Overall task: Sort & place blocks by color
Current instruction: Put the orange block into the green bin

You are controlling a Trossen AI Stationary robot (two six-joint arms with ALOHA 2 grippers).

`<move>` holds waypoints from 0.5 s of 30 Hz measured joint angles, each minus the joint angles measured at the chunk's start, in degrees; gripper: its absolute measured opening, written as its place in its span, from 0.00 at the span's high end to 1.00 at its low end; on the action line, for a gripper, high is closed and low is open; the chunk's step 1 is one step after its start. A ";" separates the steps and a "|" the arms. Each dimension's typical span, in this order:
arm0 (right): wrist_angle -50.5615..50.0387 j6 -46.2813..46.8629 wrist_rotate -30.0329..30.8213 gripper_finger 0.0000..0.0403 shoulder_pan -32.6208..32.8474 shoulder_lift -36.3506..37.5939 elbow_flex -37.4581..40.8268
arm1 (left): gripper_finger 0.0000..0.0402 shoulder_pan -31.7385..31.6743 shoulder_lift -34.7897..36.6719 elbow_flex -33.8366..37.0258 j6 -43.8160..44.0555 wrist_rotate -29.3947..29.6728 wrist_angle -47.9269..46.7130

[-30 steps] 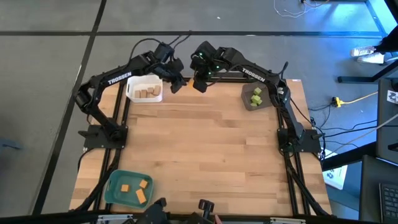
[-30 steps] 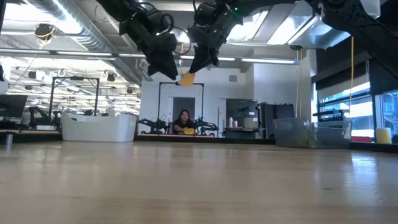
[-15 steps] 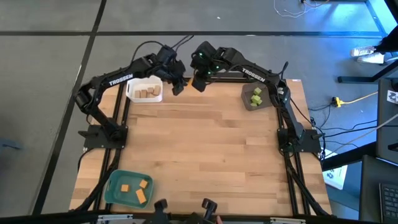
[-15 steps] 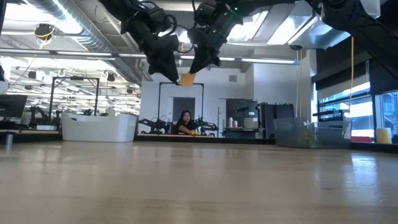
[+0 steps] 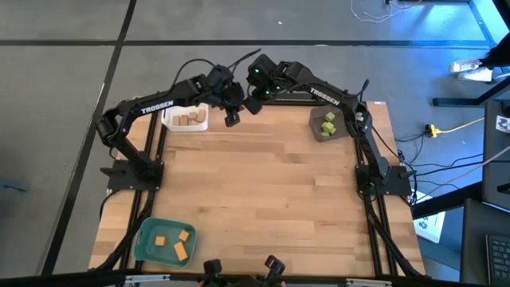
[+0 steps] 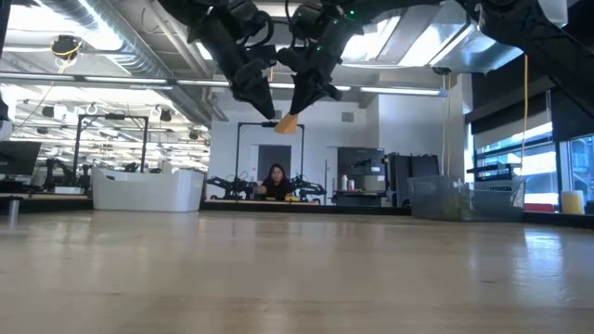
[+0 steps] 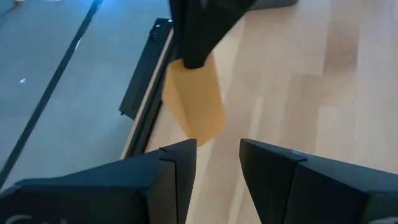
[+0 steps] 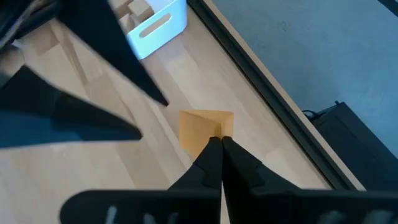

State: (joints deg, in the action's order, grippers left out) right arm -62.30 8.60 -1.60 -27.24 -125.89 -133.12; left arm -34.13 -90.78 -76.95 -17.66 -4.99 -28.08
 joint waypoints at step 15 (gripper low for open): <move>-1.75 -16.65 -3.69 1.00 0.06 0.00 0.02 | 0.71 -1.66 1.11 -0.02 -2.50 -10.78 -1.14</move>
State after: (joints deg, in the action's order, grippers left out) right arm -64.05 -8.04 -5.29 -27.18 -125.89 -133.10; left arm -35.80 -89.67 -76.97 -20.16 -15.76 -29.21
